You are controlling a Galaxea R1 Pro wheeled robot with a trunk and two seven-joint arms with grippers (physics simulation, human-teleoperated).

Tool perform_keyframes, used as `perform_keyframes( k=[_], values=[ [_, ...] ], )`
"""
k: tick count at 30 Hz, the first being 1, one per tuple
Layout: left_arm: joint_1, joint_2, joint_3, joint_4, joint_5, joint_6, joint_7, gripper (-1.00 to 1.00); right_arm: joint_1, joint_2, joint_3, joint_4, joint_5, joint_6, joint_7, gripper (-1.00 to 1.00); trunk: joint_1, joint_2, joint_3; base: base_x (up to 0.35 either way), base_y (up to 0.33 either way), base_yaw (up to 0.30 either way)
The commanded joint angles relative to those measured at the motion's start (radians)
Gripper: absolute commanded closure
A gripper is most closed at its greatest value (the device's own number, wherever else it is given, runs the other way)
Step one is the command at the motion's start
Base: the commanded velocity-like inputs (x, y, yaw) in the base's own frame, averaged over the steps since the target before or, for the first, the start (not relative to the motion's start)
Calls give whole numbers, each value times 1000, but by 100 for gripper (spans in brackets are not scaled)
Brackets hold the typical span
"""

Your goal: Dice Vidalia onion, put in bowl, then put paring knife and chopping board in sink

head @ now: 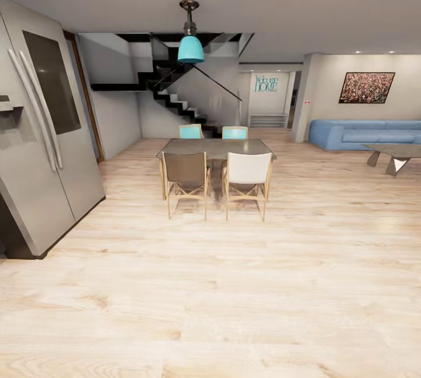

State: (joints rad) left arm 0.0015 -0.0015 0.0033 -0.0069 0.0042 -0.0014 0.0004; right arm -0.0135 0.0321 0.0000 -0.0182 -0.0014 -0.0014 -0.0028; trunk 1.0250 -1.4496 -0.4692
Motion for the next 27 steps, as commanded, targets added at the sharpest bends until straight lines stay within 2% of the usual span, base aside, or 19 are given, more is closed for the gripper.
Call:
perform_keyframes(
  k=[1, 15, 27],
  values=[
    [0, 0, 0, -1, 0, 0, 0, -100, 0, 0, 0, 0, 0, 0, 0, -100, 0, 0, -1, 0, 0, 0],
    [0, 4, 1, -1, 0, -3, 0, -100, 0, 0, -2, -2, 2, -5, 1, -100, 0, 0, -1, 0, 0, 11],
    [0, 8, 1, -3, -1, -4, 0, -100, 0, 0, -2, -2, 0, -5, 0, -100, 0, 0, -7, 0, 0, 233]
  ],
)
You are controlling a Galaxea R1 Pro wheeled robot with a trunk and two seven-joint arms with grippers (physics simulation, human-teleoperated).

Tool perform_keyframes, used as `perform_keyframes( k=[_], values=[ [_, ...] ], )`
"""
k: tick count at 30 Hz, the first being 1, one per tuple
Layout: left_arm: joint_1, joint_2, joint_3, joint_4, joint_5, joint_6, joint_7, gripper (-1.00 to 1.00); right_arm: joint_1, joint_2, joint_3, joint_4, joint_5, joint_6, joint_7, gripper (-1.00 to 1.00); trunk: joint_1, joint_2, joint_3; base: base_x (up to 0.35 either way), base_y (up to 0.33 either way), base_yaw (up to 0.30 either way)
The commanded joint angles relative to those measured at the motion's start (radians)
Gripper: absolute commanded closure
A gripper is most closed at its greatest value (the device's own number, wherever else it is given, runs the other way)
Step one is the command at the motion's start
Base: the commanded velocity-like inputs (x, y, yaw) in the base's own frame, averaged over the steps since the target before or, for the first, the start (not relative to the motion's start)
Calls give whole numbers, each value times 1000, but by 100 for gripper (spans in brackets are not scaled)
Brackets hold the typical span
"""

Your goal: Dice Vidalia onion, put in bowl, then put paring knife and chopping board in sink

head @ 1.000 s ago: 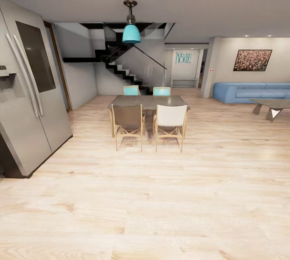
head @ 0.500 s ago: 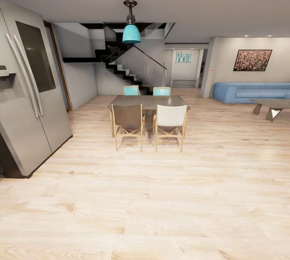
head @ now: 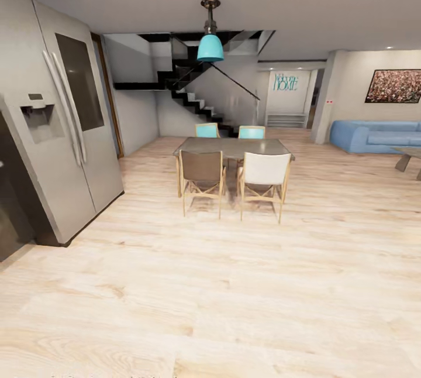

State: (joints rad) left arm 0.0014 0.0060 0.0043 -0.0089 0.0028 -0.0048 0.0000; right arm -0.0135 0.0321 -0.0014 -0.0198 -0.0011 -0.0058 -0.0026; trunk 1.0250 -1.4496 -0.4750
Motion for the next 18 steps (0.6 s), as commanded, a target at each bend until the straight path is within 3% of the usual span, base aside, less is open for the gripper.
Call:
perform_keyframes(
  k=[1, 6, 8, 12, 18],
  values=[
    [0, 0, 0, -2, 0, -1, 0, -100, 0, 0, -1, 0, 0, -2, 0, -100, 0, 0, -1, 0, 0, 261],
    [0, 0, 0, -39, 0, -1, -1, -100, 0, 0, 0, -1, 3, -64, 0, -100, 0, 0, -4, 0, 0, 261],
    [0, -1, 0, -84, 0, -1, -2, -100, 0, -1, 0, -5, 4, -163, 0, -100, 0, 0, -6, 0, 0, 251],
    [0, 9, 1, -160, 1, -21, -2, -100, 0, -3, 0, -41, 4, -282, 0, -100, 0, 0, -10, 0, 0, 239],
    [0, 25, 3, -209, 3, -114, 1, -100, 0, -6, 0, -95, 4, -317, 0, -100, 0, 0, -13, 0, 0, 91]
  ],
)
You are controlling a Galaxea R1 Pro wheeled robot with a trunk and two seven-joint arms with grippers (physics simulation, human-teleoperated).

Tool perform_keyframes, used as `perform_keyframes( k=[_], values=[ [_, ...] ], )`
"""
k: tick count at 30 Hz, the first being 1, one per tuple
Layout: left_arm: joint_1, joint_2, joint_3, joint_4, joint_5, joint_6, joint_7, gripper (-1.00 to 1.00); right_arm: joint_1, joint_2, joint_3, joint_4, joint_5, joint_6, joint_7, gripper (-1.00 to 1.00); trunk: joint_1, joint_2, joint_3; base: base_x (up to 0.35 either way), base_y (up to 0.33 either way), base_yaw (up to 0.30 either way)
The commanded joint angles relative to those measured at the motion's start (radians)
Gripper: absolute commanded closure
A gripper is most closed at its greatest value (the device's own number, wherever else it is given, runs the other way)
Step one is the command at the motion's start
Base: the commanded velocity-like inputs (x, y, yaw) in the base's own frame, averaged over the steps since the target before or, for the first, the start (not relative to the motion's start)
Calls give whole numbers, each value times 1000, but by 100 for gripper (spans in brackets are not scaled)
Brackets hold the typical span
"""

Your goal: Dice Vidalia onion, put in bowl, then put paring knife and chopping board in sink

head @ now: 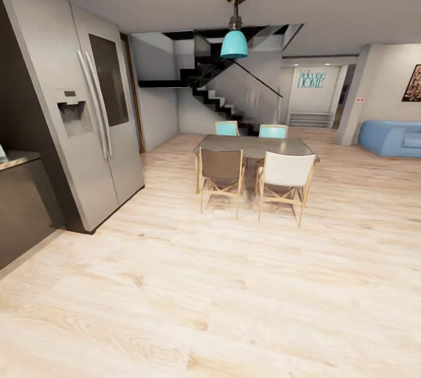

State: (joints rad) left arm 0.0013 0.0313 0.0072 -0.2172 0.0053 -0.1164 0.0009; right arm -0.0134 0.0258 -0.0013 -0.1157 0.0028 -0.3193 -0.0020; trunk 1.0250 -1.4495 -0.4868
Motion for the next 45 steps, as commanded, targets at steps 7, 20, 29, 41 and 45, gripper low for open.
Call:
perform_keyframes(
  k=[7, 20, 29, 41, 45],
  values=[
    [0, 11, 4, -40, 4, -105, 3, -100, 0, -7, 1, -181, 4, -6, -1, -100, 0, 0, -1, 0, 0, 9],
    [0, 53, 4, -120, 5, -142, 1, -100, 0, -12, -4, -312, 1, -14, -4, -100, 0, 0, -1, 0, 0, 17],
    [0, 42, 3, -108, 7, -186, 2, -100, 0, -12, -4, -307, 1, -15, -6, -100, 0, 0, -1, 0, 0, 237],
    [0, 39, 2, -107, 7, -190, 2, -100, 0, -11, -3, -306, 2, -14, -6, -100, 0, 0, -4, 0, 0, 248],
    [0, 39, 2, -102, 6, -190, 2, -100, 0, -10, -3, -303, 2, -14, -6, -100, 0, 0, -7, 0, 0, 226]
  ],
)
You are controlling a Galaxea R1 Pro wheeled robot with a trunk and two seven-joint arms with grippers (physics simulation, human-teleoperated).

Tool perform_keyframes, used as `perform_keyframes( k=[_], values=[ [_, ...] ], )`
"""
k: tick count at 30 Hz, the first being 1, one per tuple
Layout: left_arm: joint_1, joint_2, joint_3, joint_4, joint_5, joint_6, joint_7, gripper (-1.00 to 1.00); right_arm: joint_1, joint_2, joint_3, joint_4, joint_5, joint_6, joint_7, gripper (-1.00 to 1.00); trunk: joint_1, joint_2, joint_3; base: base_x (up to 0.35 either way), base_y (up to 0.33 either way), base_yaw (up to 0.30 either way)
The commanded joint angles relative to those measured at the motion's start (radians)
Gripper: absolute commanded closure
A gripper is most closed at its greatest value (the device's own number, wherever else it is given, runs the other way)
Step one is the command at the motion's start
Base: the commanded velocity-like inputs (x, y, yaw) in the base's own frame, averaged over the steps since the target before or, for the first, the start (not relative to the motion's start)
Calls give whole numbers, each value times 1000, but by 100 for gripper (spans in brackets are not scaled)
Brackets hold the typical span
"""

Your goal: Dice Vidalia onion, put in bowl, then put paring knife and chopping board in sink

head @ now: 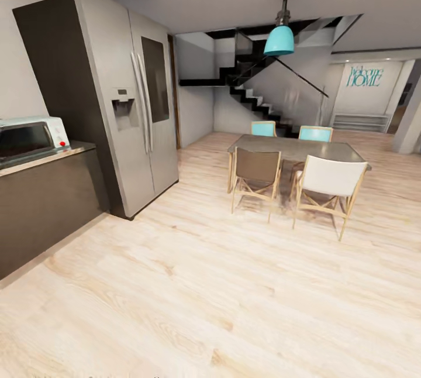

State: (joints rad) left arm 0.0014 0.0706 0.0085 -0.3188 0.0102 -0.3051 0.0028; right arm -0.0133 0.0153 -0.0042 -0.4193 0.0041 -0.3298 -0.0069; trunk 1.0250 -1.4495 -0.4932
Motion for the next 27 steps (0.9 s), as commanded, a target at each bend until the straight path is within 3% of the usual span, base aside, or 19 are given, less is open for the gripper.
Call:
perform_keyframes(
  k=[1, 16, 27],
  values=[
    [0, 0, 1, 0, 1, -2, 0, -100, 0, 0, 0, 2, 0, -3, -1, -100, 0, 0, -2, 0, 0, 223],
    [0, 0, 2, 14, 1, -2, 0, -100, 0, 1, 0, 4, 0, -3, -1, -100, 0, 0, -17, 0, -10, 222],
    [0, 1, 2, 14, 1, -2, 0, -100, 0, 3, 0, 4, 0, -3, -1, -100, 0, 0, -29, 7, -249, 229]
  ],
)
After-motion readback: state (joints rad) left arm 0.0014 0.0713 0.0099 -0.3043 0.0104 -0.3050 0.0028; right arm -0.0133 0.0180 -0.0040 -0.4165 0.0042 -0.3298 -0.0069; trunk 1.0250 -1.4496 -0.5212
